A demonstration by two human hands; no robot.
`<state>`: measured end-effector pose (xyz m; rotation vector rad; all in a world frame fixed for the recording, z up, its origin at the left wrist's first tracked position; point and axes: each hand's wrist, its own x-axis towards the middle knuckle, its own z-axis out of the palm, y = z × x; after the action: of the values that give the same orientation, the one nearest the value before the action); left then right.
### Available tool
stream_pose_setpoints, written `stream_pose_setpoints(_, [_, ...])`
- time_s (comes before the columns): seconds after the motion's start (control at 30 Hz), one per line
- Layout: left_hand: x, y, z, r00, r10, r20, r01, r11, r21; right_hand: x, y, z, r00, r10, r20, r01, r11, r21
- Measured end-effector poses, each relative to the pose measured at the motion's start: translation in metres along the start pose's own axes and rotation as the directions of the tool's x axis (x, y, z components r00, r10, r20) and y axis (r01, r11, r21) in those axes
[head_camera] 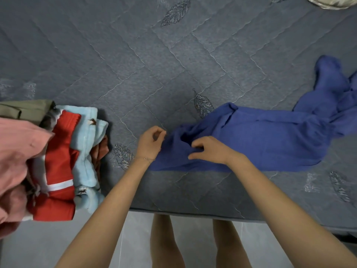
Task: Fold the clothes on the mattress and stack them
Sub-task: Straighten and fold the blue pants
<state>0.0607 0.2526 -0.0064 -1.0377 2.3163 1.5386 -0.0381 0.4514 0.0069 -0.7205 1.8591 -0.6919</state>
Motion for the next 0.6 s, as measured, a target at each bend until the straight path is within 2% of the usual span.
stream_pose_setpoints(0.07, [0.000,-0.012,0.003,0.999,-0.001,-0.038,0.004,0.998,0.068,-0.013,0.015,0.003,0.985,0.107,0.134,-0.101,0.994,-0.051])
stream_pose_setpoints(0.17, [0.003,-0.027,0.011,0.994,0.092,-0.060,-0.072,0.958,0.277,-0.028,0.036,0.005,0.946,0.243,0.214,-0.215,0.966,-0.144])
stream_pose_setpoints(0.2, [0.003,-0.029,0.015,0.993,0.107,-0.041,-0.090,0.949,0.302,-0.032,0.042,0.004,0.934,0.282,0.222,-0.251,0.955,-0.156])
stream_pose_setpoints(0.27, [0.004,-0.029,0.025,0.998,0.056,0.009,-0.056,0.979,0.198,-0.034,0.047,0.001,0.921,0.324,0.214,-0.297,0.943,-0.150])
stream_pose_setpoints(0.3, [0.005,-0.027,0.031,1.000,0.009,0.028,-0.013,0.990,0.139,-0.032,0.047,0.000,0.933,0.315,0.172,-0.293,0.945,-0.145])
stream_pose_setpoints(0.37, [0.010,-0.025,0.041,0.998,-0.066,0.023,0.064,0.996,0.069,-0.021,0.047,-0.001,0.968,0.246,-0.047,-0.251,0.959,-0.134])
stream_pose_setpoints(0.43, [0.017,-0.023,0.049,0.993,-0.117,0.007,0.117,0.992,0.042,-0.006,0.045,-0.003,0.939,0.154,-0.307,-0.196,0.974,-0.113])
stream_pose_setpoints(0.47, [0.020,-0.023,0.053,0.992,-0.129,0.009,0.129,0.990,0.050,0.003,0.043,-0.005,0.922,0.108,-0.373,-0.159,0.981,-0.109])
stream_pose_setpoints(0.53, [0.023,-0.025,0.059,0.995,-0.101,0.016,0.098,0.986,0.133,0.020,0.039,-0.007,0.923,0.048,-0.382,-0.102,0.987,-0.123])
stream_pose_setpoints(0.6, [0.021,-0.023,0.059,1.000,-0.030,0.006,0.028,0.986,0.164,0.036,0.034,-0.007,0.946,0.042,-0.322,-0.093,0.985,-0.143])
